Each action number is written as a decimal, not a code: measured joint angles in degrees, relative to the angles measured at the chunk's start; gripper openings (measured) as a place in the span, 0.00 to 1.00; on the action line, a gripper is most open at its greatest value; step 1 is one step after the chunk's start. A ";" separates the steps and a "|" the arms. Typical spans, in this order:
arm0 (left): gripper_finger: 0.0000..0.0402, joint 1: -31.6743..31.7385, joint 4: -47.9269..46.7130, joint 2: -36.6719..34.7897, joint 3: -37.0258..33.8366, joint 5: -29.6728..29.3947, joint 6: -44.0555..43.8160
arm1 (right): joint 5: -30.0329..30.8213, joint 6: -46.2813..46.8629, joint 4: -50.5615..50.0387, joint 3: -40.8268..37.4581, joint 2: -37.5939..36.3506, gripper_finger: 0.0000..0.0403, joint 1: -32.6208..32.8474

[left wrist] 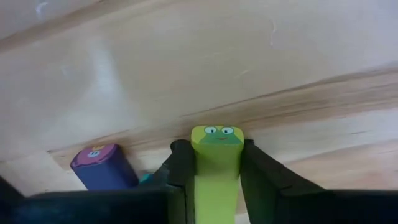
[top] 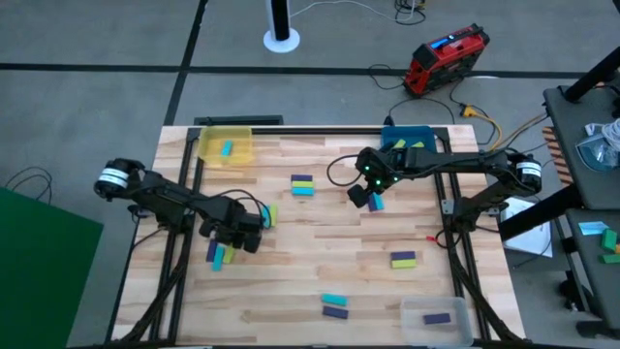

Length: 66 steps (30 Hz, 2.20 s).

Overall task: Sort blocks
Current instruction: Put the green block into the blue bin

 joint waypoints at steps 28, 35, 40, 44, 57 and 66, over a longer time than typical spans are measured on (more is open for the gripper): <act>0.17 19.74 -20.73 -10.84 33.88 -26.57 32.95 | -0.01 0.11 -0.29 0.03 -0.17 0.99 0.02; 0.17 32.62 -11.03 -10.89 44.50 -23.73 54.50 | -0.07 4.52 -4.99 0.04 -2.47 0.99 -0.36; 0.17 37.31 3.99 -8.32 47.90 -7.91 67.09 | -0.04 4.82 -4.84 0.63 -8.68 0.99 -0.29; 0.17 40.01 14.01 -5.15 48.18 8.80 70.06 | 1.60 1.25 -1.10 1.55 -15.29 0.99 0.36; 0.17 38.76 44.63 2.44 48.25 38.78 72.69 | 1.58 -23.25 39.01 2.23 -23.70 0.99 6.43; 0.17 35.17 50.27 3.82 48.25 31.79 72.90 | 4.62 -29.71 38.59 8.16 -17.40 0.99 6.40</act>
